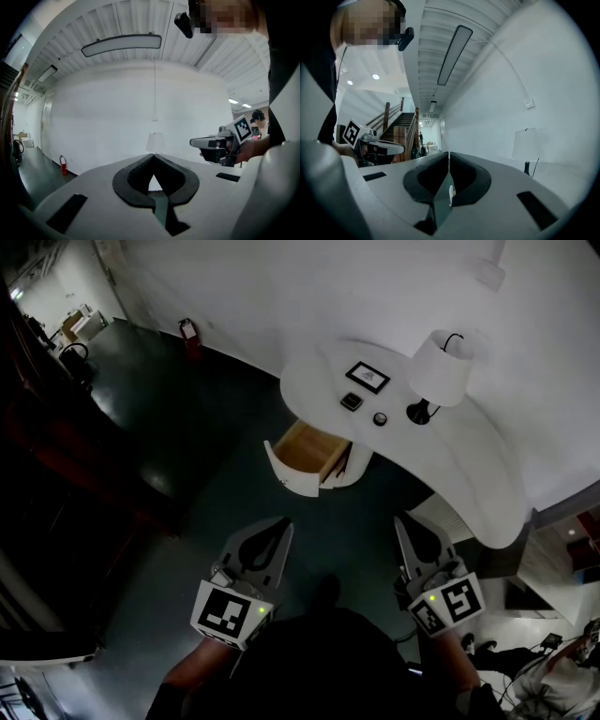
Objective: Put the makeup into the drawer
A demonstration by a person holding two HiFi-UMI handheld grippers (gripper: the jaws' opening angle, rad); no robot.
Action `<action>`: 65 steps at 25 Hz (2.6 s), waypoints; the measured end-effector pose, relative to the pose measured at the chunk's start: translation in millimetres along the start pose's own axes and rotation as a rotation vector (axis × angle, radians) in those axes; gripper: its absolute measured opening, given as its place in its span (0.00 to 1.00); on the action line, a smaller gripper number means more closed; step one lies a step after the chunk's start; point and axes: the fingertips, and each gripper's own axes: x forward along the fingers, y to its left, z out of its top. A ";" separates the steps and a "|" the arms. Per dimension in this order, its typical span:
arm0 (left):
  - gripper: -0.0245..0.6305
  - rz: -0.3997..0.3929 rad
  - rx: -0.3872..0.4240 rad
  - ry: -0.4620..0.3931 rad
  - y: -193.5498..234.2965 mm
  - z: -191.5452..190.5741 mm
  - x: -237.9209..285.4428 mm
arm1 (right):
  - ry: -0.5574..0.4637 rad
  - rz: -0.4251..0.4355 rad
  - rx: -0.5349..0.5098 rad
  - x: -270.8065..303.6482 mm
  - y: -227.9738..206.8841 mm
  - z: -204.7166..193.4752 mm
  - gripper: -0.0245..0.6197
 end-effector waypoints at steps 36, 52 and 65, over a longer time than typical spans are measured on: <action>0.05 -0.225 -0.028 -0.005 277.0 16.9 200.9 | 0.123 -0.148 0.041 306.9 -80.9 -5.1 0.07; 0.05 -0.329 -0.045 0.099 281.5 -12.0 302.0 | 0.249 -0.164 0.078 344.9 -157.4 -64.6 0.22; 0.05 -0.329 -0.045 0.138 276.6 -29.2 362.9 | 0.441 -0.091 0.079 374.9 -213.9 -131.7 0.35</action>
